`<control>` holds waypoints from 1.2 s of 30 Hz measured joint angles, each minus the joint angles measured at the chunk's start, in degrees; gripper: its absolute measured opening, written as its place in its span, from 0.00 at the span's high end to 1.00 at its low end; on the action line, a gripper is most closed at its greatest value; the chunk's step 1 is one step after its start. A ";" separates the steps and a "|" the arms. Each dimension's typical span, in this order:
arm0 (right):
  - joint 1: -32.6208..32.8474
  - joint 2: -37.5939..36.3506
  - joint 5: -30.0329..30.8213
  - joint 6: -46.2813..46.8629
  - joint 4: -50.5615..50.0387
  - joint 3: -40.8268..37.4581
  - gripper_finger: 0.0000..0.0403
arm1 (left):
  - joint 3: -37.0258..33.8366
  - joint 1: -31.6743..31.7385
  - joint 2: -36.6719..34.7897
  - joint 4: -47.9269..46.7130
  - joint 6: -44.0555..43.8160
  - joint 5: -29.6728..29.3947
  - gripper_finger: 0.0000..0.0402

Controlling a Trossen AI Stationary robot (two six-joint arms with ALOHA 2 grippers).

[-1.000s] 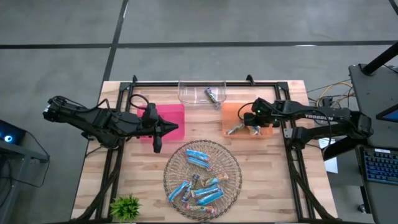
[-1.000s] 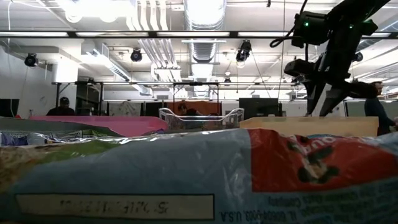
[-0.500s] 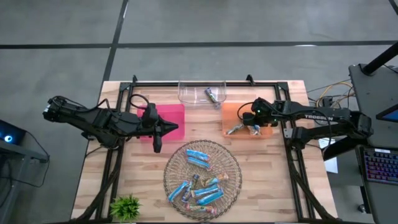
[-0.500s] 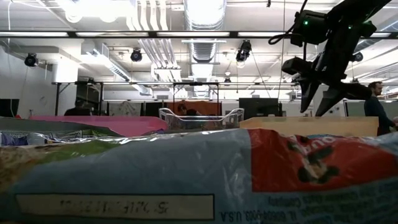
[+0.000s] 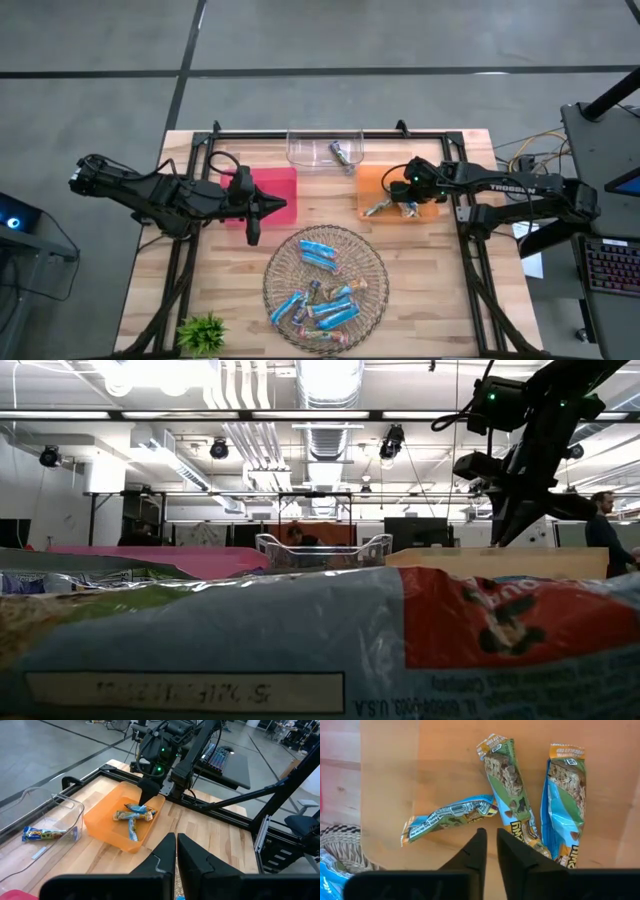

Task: Pick and place Granola Bars by type
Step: Put the red granola bar into the pink bin

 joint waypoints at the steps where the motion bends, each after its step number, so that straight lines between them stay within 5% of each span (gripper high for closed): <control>1: 0.00 0.00 0.00 -0.16 0.00 0.00 0.94 | 0.00 0.00 0.00 0.00 0.00 0.00 1.00; 18: 0.49 -0.98 -0.25 -3.03 0.08 1.21 0.98 | 0.00 0.00 0.00 0.01 0.00 0.00 1.00; 36: 12.72 -4.20 0.02 -19.54 0.94 18.18 0.98 | 0.00 -0.04 0.00 0.01 -0.15 0.01 1.00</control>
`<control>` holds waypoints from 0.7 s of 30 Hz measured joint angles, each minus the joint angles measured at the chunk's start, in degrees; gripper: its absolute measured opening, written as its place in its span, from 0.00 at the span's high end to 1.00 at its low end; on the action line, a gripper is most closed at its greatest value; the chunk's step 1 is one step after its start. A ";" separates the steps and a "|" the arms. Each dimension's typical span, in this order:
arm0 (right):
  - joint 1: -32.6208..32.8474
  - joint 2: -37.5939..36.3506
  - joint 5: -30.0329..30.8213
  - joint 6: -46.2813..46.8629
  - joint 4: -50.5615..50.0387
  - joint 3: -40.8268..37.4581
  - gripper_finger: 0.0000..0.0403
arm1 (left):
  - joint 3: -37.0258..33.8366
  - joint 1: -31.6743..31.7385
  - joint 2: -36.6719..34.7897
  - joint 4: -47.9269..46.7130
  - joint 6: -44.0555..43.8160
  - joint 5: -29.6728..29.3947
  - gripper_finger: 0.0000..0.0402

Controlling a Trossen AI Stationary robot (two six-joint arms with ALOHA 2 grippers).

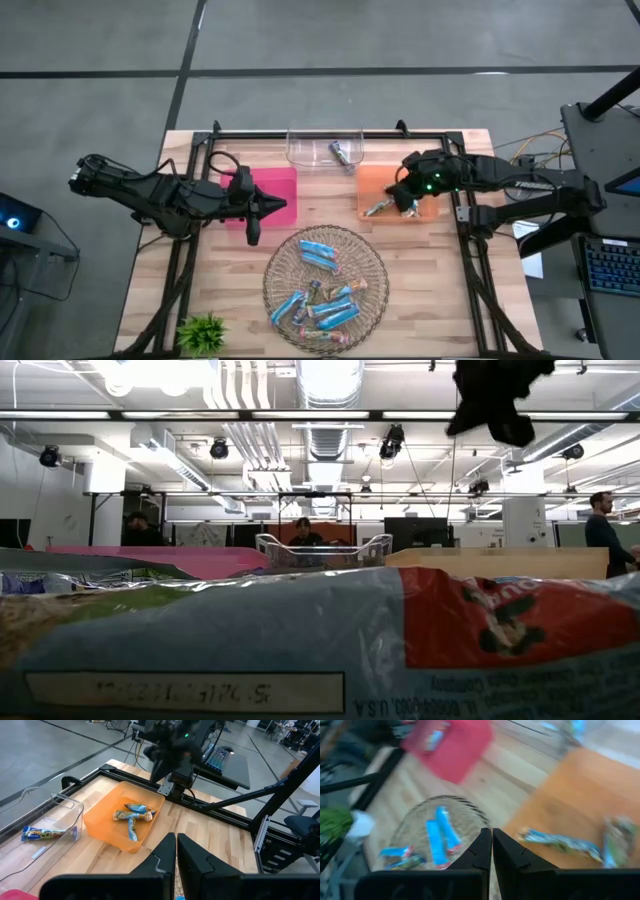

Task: Pick and place Granola Bars by type
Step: Put the red granola bar into the pink bin

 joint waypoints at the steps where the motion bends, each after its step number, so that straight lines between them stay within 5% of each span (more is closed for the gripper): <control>1: 1.03 0.00 0.00 -1.04 0.61 0.90 0.98 | 0.00 0.00 0.00 0.01 0.00 0.00 1.00; 21: 20.69 -0.11 0.11 -16.55 13.95 9.34 0.98 | 0.00 0.00 0.00 0.03 -0.05 0.00 1.00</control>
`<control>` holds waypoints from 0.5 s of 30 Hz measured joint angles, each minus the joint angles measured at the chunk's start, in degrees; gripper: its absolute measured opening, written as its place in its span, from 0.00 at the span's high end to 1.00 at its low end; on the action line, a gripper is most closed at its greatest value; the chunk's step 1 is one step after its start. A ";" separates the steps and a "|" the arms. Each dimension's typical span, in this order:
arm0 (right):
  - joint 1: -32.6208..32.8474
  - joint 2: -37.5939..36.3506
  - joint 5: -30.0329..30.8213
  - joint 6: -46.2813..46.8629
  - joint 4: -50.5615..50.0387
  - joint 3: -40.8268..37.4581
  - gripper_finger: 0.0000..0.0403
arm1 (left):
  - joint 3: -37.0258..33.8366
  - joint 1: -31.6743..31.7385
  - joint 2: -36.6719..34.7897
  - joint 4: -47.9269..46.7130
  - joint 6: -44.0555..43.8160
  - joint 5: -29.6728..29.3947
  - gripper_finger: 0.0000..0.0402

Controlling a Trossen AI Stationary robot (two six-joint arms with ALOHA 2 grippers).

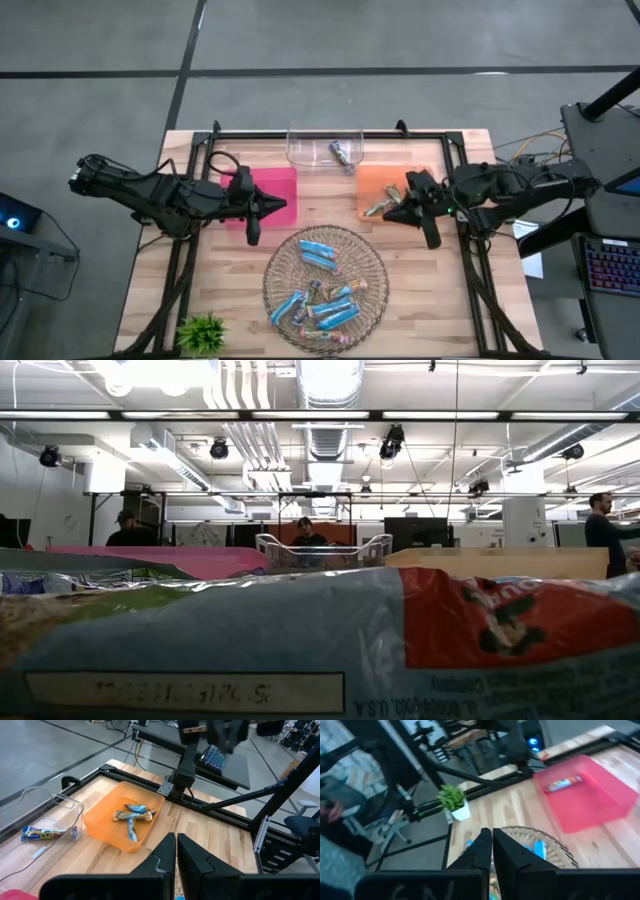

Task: Pick and place Granola Bars by type
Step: Put the red granola bar into the pink bin

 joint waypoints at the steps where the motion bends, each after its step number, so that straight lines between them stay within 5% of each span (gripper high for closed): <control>1: 0.78 0.00 -0.01 -0.96 0.57 -0.10 0.98 | 0.01 0.00 0.00 0.00 0.11 0.00 1.00; 15: 4.40 0.00 0.00 -4.36 0.83 -0.53 0.98 | 0.01 0.02 0.00 0.36 7.74 0.02 1.00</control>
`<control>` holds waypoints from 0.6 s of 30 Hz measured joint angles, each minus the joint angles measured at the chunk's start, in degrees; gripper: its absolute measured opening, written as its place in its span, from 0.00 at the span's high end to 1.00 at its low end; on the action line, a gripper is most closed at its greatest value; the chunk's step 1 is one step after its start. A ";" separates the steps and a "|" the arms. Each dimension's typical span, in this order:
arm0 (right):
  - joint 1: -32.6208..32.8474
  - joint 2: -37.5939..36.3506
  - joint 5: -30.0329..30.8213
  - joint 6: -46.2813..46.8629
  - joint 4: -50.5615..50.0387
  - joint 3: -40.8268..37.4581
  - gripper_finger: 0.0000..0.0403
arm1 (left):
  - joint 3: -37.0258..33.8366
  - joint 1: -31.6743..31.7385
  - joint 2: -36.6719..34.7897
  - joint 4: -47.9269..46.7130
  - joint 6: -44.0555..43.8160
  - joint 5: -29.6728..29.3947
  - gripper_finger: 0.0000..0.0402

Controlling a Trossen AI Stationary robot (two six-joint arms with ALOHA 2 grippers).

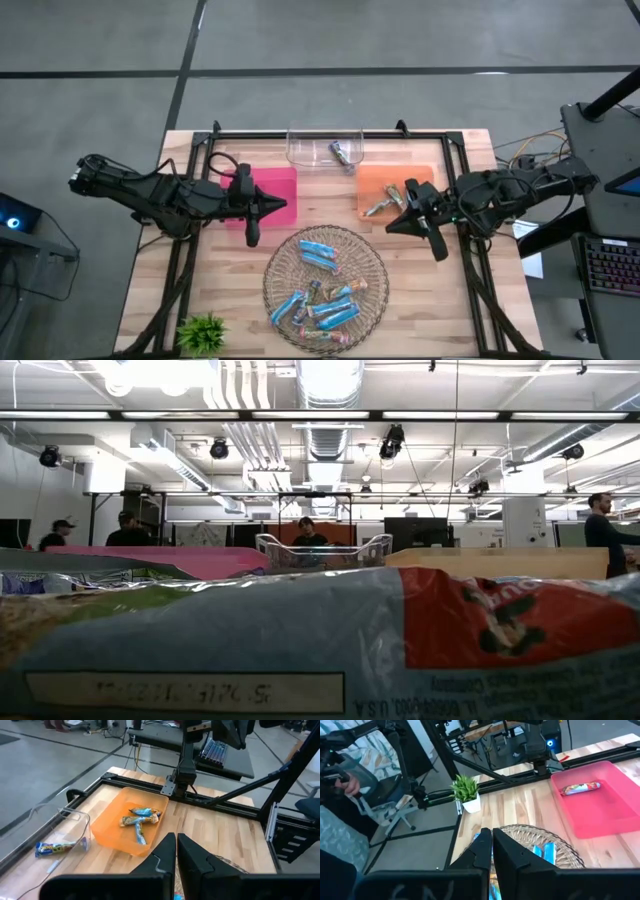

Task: Pick and place Granola Bars by type
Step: Put the red granola bar into the pink bin

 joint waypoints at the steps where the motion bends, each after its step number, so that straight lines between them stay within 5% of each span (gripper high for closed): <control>1: 0.00 0.01 0.00 0.01 -0.02 0.00 0.98 | -0.01 0.00 0.00 0.28 -0.33 0.07 1.00; 7: 0.00 0.01 0.00 0.00 -0.02 -0.04 0.98 | 0.01 -0.03 0.00 4.33 -1.11 2.40 0.93; 18: -0.02 0.02 0.00 0.22 0.00 -0.07 0.98 | 0.03 -0.02 1.14 7.31 0.40 2.37 0.57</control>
